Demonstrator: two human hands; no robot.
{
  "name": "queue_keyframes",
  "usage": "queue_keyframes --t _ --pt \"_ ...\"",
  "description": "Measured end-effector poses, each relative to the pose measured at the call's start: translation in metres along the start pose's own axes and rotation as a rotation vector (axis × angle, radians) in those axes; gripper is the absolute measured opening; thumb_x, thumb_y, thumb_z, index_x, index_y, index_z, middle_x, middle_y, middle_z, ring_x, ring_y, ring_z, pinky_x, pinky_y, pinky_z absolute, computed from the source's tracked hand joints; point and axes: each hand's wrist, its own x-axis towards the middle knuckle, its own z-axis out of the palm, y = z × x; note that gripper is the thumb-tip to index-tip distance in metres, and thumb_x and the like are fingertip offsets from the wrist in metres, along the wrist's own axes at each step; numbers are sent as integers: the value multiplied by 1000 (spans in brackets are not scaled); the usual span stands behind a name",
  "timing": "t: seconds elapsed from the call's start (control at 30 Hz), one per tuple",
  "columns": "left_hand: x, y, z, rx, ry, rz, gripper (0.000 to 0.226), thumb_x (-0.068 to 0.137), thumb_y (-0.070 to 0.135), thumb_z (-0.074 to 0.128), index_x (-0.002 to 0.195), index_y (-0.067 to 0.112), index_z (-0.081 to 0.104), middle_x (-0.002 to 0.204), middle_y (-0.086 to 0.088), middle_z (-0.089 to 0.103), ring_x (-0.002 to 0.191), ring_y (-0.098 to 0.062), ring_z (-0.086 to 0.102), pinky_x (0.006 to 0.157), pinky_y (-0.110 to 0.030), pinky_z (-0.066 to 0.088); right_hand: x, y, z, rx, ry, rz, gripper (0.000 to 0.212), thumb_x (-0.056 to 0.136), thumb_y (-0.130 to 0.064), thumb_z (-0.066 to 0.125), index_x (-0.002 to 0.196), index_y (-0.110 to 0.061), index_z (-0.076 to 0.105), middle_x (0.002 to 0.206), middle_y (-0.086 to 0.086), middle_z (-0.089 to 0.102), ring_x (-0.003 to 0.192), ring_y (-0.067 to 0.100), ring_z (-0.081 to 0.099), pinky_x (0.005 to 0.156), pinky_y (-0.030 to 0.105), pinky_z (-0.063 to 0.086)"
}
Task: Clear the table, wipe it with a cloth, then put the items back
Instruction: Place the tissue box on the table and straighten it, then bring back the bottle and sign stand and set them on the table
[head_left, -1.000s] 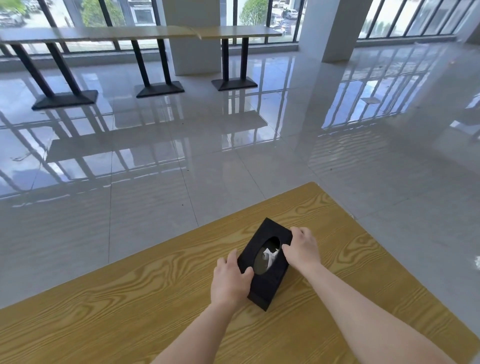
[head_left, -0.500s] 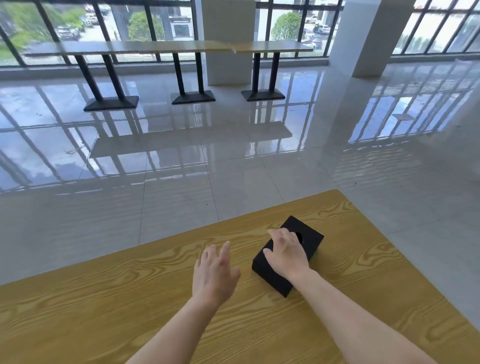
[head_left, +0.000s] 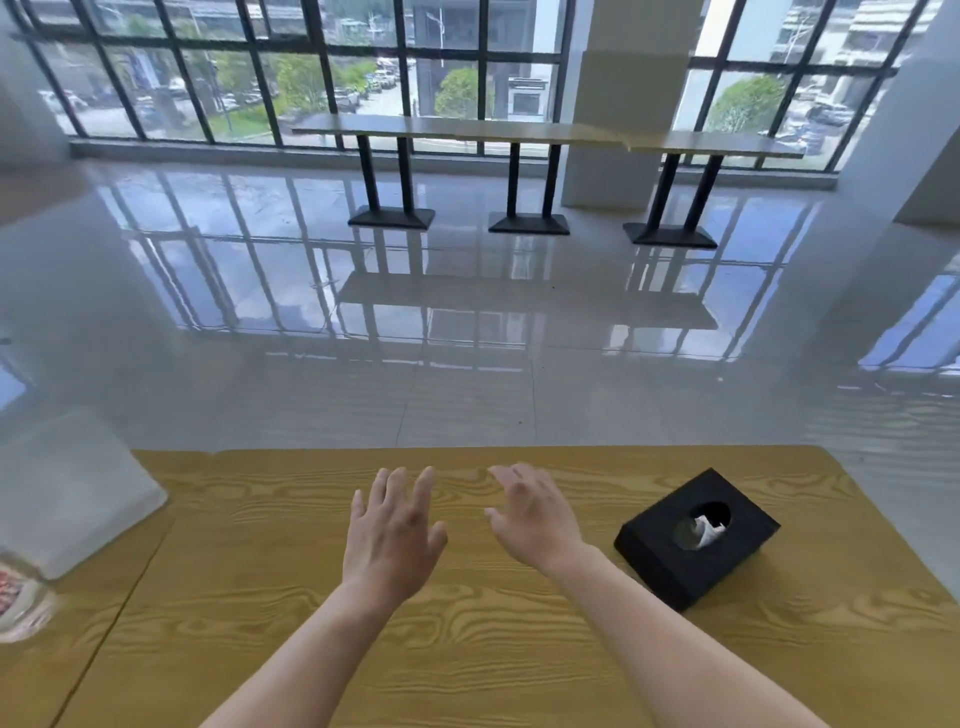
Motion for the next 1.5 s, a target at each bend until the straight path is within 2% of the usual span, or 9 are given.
queue_keyframes --t 0.23,0.53,0.73,0.9,1.0,1.1,1.33,1.5 --pt "-35 -92 -33 20 59 -134 72 96 48 53 157 24 24 160 -11 31 152 -31 21 121 -53 23 12 -95 28 -17 -32 -127 56 96 -33 60 147 -19 44 141 4 53 130 26 45 106 35 42" --pt "-78 -223 -71 53 98 -251 70 95 48 52 156 25 25 159 -12 32 151 -31 23 120 -54 21 30 -221 79 -28 -105 -199 55 96 -34 60 146 -17 45 138 7 56 129 27 49 104 37 44" --pt "-107 -297 -86 84 108 -367 68 86 45 65 146 21 44 142 -14 51 135 -35 47 109 -56 40 42 -292 117 -12 -165 -276 52 96 -33 60 144 -16 48 135 7 59 127 27 52 102 36 46" --pt "-127 -353 -102 90 190 -450 60 81 33 74 134 15 53 133 -20 56 123 -39 54 101 -53 46 51 -351 152 25 -243 -349 52 95 -32 60 144 -20 49 135 4 59 126 24 53 101 36 47" --pt "-131 -380 -114 64 266 -461 58 81 26 77 133 14 56 129 -19 57 114 -38 57 93 -51 51 62 -379 165 28 -274 -369 49 94 -29 60 142 -20 51 128 5 62 122 25 56 98 36 48" --pt "-124 -401 -124 63 310 -453 59 78 20 80 131 13 54 126 -20 56 109 -38 56 79 -49 56 80 -404 170 40 -259 -378 50 94 -28 60 142 -22 52 130 6 62 120 26 57 97 39 49" --pt "-82 -430 -143 79 256 -488 70 86 29 72 146 14 40 135 -22 49 118 -38 54 80 -47 58 130 -450 172 48 -233 -409 51 94 -23 62 144 -15 51 136 9 61 124 30 57 99 39 48" --pt "-66 -441 -143 106 164 -471 52 90 31 67 135 14 46 121 -17 60 104 -32 62 79 -40 58 161 -474 177 -24 -192 -503 47 94 -18 60 140 -13 53 135 13 58 125 33 53 96 45 50"
